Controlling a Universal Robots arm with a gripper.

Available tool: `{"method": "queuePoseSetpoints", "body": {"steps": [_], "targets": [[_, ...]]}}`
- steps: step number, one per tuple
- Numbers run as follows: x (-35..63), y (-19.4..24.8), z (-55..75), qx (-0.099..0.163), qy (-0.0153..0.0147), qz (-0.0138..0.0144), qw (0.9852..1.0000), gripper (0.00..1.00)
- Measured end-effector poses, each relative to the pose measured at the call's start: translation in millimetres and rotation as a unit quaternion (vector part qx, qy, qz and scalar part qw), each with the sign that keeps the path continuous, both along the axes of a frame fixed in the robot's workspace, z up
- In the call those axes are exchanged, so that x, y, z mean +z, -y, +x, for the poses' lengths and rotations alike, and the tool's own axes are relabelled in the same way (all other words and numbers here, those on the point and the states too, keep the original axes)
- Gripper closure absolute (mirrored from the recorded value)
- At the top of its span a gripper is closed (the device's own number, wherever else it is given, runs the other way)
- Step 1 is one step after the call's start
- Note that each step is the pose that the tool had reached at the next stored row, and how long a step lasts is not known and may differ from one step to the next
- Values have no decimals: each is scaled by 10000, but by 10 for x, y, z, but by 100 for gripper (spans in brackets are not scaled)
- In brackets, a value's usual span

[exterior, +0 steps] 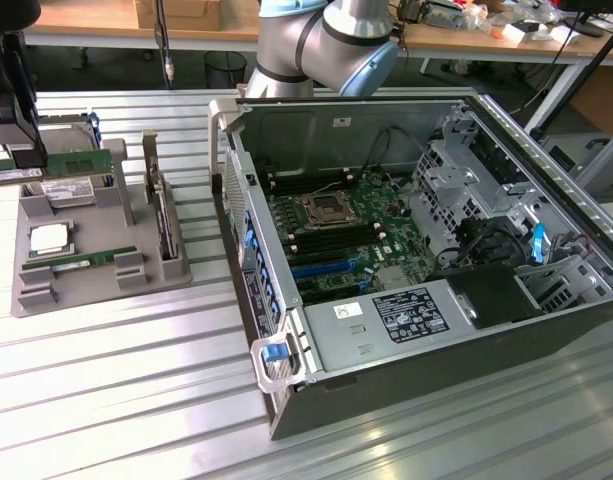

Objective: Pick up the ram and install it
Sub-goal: 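Pick up the ram and move it above insertion slot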

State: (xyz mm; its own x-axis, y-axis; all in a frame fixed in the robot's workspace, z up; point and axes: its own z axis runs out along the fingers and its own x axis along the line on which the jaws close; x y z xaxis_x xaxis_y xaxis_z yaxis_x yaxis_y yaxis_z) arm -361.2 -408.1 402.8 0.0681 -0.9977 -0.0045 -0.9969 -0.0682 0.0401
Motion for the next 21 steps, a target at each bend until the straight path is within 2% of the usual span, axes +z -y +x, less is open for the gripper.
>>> {"method": "queuePoseSetpoints", "body": {"steps": [11,21], "targets": [[27,0,1,0,0,0,10000,88],[26,0,257,0,0,0,10000,88]]}}
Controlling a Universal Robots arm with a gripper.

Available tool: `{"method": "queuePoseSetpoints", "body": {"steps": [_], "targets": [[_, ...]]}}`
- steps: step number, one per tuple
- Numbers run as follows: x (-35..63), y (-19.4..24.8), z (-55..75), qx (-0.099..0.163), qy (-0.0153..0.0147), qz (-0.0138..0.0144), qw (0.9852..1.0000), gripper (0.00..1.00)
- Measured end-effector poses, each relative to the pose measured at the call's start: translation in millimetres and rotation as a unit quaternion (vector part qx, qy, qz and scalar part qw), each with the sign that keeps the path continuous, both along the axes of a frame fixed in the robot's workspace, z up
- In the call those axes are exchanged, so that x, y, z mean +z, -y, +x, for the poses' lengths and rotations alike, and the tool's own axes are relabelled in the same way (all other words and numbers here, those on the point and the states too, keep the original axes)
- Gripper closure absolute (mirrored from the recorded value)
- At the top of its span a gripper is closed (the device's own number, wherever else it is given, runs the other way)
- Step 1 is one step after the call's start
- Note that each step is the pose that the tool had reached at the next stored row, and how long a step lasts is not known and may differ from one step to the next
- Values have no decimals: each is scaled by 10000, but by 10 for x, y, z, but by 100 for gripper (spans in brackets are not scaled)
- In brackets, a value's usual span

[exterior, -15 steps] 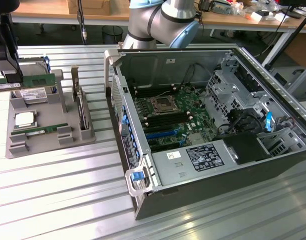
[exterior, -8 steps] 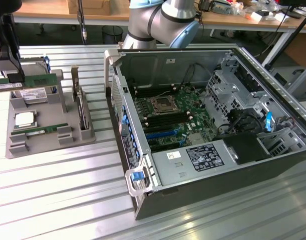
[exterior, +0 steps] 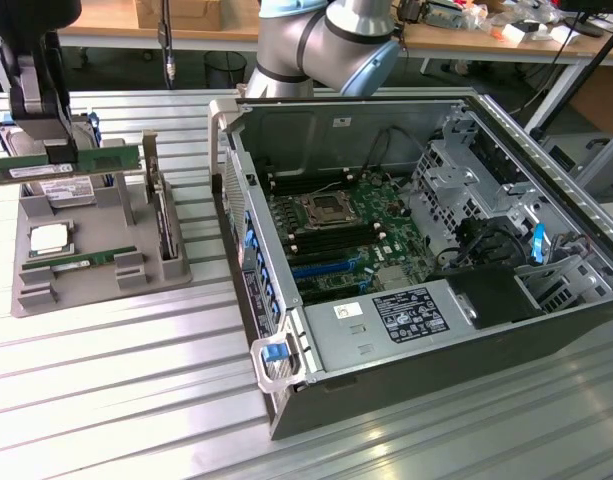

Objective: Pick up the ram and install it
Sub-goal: 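Pick up the ram and move it above insertion slot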

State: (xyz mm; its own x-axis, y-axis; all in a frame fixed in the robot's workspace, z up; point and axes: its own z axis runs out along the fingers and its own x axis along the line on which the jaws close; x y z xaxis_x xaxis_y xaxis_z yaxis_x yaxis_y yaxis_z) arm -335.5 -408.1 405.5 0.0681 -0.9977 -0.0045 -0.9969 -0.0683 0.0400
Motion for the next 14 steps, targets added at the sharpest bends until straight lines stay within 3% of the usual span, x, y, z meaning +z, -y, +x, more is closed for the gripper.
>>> {"method": "queuePoseSetpoints", "body": {"steps": [14], "targets": [[0,0,245,0,0,0,10000,88]]}}
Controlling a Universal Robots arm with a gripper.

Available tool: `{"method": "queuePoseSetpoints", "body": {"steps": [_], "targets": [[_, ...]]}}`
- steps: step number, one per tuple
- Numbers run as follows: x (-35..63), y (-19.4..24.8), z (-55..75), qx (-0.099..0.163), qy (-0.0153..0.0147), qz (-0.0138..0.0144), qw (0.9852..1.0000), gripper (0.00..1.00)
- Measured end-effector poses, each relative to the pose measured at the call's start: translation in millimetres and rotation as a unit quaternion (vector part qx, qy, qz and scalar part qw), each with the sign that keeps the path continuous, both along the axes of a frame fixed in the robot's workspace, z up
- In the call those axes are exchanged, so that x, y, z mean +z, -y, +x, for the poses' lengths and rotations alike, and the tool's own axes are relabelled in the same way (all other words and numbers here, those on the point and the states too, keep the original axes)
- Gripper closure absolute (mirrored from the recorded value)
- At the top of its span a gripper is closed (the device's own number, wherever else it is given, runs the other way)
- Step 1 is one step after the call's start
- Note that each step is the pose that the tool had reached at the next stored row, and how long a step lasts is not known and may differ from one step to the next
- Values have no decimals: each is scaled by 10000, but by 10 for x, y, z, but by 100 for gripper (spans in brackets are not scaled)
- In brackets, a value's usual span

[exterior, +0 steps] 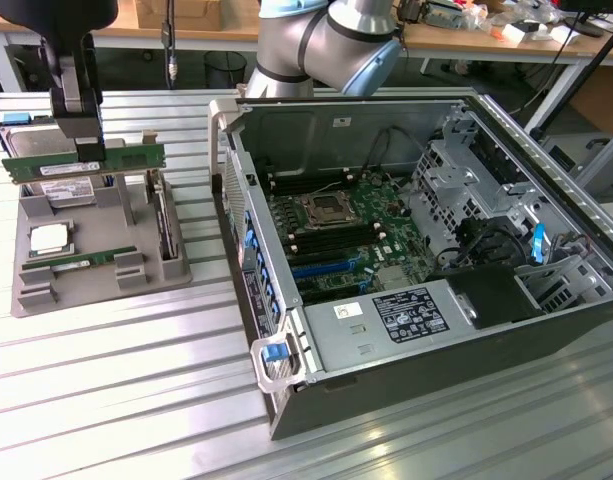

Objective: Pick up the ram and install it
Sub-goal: 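Pick up the ram and move it above insertion slot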

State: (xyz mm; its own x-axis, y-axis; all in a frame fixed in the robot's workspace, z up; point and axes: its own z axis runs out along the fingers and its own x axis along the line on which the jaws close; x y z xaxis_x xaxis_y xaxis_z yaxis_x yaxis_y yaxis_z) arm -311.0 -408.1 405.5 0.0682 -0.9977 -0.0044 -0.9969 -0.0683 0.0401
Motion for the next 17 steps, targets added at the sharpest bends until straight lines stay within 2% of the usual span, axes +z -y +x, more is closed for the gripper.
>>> {"method": "queuePoseSetpoints", "body": {"steps": [17], "targets": [[0,0,304,0,0,0,10000,88]]}}
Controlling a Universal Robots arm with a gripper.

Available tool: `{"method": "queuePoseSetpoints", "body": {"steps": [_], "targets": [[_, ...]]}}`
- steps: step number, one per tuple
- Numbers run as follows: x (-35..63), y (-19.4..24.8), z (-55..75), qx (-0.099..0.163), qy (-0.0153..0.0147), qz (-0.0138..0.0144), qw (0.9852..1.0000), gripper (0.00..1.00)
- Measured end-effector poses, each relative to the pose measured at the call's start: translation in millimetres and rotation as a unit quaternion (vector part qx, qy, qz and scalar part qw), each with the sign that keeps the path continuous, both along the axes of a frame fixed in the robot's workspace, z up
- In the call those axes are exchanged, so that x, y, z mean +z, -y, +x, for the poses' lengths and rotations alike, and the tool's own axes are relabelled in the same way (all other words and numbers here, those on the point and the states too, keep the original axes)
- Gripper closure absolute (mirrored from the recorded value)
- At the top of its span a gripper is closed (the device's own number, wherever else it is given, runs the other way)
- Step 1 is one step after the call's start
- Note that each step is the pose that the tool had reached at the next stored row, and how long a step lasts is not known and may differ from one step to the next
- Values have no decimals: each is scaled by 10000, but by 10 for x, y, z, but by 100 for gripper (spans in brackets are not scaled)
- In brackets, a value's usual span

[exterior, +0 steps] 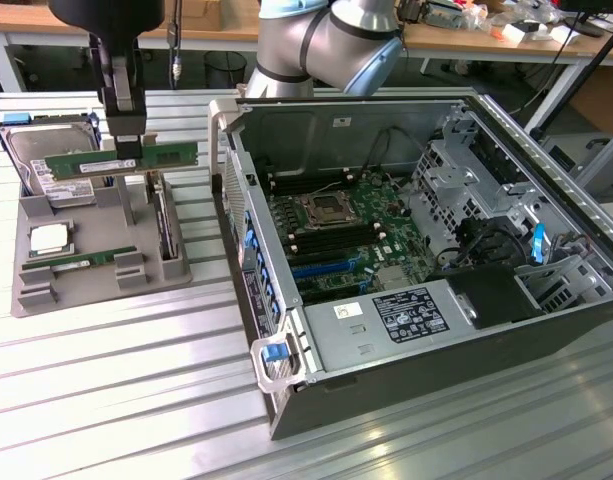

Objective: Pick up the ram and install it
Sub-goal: 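Pick up the ram and move it above insertion slot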

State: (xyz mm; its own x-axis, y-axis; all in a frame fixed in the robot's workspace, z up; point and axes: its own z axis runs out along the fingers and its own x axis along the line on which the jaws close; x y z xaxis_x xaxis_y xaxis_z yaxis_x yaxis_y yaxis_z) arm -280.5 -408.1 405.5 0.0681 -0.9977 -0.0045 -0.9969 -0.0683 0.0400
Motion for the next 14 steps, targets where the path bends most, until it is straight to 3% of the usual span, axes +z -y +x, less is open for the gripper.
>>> {"method": "queuePoseSetpoints", "body": {"steps": [14], "targets": [[0,0,237,0,0,0,10000,88]]}}
